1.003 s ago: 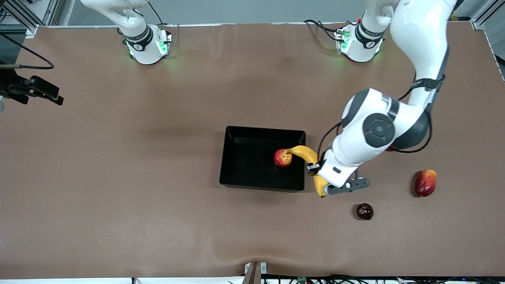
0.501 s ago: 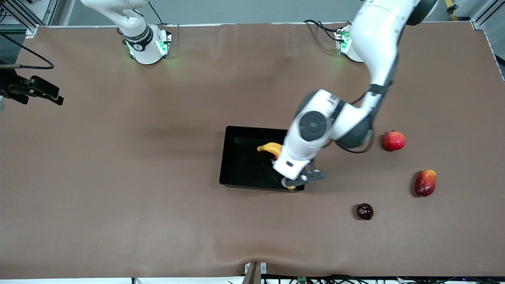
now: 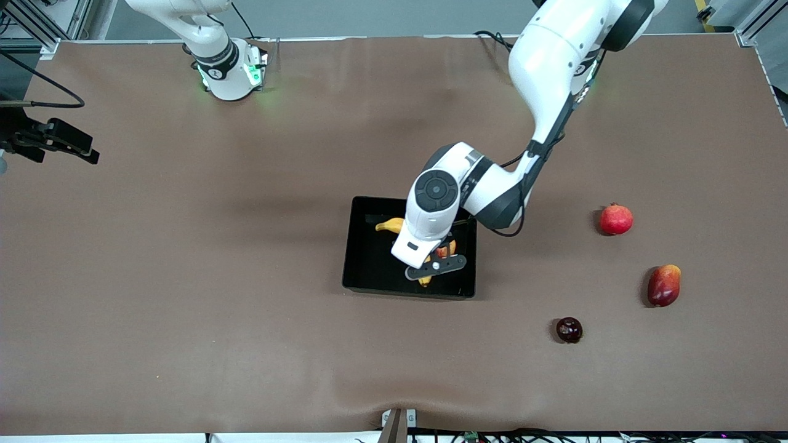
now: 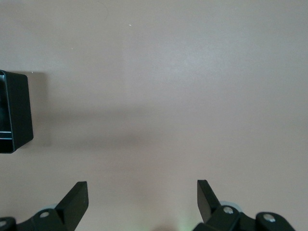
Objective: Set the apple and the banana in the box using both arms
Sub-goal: 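Lower the banana into the box beside the apple and open the left gripper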
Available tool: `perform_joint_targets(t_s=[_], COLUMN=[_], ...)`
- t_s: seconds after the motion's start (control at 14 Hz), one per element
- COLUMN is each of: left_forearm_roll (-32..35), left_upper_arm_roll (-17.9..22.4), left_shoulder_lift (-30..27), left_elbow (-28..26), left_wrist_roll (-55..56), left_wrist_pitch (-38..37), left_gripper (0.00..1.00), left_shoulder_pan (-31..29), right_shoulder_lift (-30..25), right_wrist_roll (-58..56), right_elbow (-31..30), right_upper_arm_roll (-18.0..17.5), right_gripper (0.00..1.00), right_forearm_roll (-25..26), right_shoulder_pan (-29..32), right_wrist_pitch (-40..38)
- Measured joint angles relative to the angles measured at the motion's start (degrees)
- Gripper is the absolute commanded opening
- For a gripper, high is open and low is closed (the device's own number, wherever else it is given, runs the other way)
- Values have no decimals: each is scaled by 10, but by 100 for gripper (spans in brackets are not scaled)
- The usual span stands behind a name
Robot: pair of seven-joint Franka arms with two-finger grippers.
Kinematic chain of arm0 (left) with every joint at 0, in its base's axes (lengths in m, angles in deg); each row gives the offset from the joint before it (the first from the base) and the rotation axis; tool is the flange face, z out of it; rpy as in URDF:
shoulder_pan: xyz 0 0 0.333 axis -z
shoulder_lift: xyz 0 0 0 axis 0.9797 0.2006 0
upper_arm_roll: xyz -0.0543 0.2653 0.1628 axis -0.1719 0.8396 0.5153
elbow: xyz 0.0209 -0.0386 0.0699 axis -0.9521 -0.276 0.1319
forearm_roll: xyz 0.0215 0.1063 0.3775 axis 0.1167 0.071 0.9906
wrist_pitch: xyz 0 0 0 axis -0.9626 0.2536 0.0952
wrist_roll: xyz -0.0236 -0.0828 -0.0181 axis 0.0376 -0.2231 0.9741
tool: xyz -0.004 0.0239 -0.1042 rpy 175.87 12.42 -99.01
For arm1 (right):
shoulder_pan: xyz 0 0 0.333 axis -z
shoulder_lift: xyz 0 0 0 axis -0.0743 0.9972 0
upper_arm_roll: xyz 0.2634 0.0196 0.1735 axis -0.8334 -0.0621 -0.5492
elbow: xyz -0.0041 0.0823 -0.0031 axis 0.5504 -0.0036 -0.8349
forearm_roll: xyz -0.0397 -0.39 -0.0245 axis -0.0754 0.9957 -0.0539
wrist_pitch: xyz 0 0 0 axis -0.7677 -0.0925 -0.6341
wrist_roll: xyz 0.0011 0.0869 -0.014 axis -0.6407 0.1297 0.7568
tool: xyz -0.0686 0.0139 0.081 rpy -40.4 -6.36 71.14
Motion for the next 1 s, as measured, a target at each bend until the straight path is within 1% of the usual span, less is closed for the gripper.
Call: perform_joint_targets(t_s=[0.64, 1.0], left_forearm_roll=[0, 0], left_upper_arm_roll=[0, 0], left_shoulder_lift=[33, 42], left_elbow=[8, 8], left_wrist_roll=[26, 28], left_wrist_pitch=[58, 65], left_gripper=[0, 0], left_shoulder_pan=[21, 28], right_shoulder_lift=[0, 0], right_wrist_roll=[0, 0], right_elbow=[0, 0], right_upper_arm_roll=[0, 0], right_gripper=[100, 100], right_forearm_roll=[0, 0], right_shoulder_pan=[0, 0], right_wrist_pitch=[0, 0])
